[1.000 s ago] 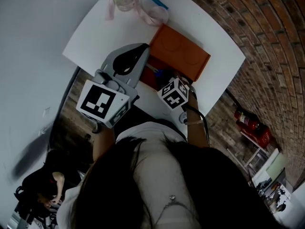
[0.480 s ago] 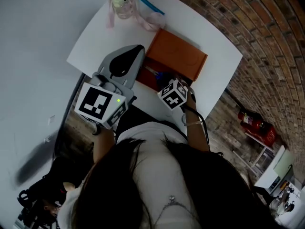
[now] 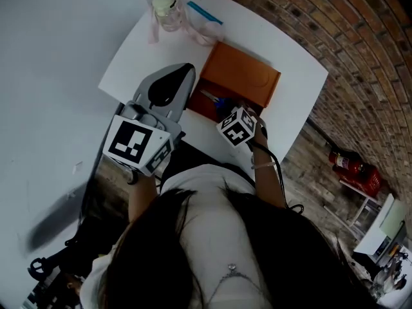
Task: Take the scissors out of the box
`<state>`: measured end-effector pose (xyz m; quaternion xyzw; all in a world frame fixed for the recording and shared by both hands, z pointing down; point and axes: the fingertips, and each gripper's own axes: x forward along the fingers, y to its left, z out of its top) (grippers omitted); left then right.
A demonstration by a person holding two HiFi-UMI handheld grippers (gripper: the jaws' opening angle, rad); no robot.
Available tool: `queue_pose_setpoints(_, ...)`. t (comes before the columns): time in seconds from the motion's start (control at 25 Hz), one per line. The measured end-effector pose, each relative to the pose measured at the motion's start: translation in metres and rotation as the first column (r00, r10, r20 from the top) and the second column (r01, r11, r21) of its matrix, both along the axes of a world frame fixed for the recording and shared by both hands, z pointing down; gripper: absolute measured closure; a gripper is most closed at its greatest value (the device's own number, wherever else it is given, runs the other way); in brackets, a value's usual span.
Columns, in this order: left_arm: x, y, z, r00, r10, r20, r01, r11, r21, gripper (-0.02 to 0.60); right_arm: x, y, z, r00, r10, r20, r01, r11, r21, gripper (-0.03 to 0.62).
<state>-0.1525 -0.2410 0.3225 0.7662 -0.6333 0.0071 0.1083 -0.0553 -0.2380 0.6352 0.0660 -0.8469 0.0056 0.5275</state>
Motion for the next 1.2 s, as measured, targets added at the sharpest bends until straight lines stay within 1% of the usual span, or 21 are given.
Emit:
queue_pose_setpoints(0.52, 0.004, 0.019, -0.013, 0.998, 0.053, 0.021, -0.053, 0.998, 0.031, 0.581, 0.007, 0.005, -0.018, 0.998, 0.062, 0.007, -0.062, 0.997, 0.047, 0.496)
queue_pose_setpoints(0.92, 0.007, 0.033, -0.023, 0.994, 0.099, 0.038, -0.101, 0.993, 0.056, 0.581, 0.008, 0.011, -0.043, 0.981, 0.17, 0.088, -0.175, 0.983, 0.053, 0.496)
queue_pose_setpoints(1.2, 0.015, 0.046, -0.028, 0.989, 0.142, 0.044, -0.145, 0.988, 0.061, 0.581, 0.012, 0.018, -0.061, 0.955, 0.251, 0.157, -0.261, 0.964, 0.049, 0.496)
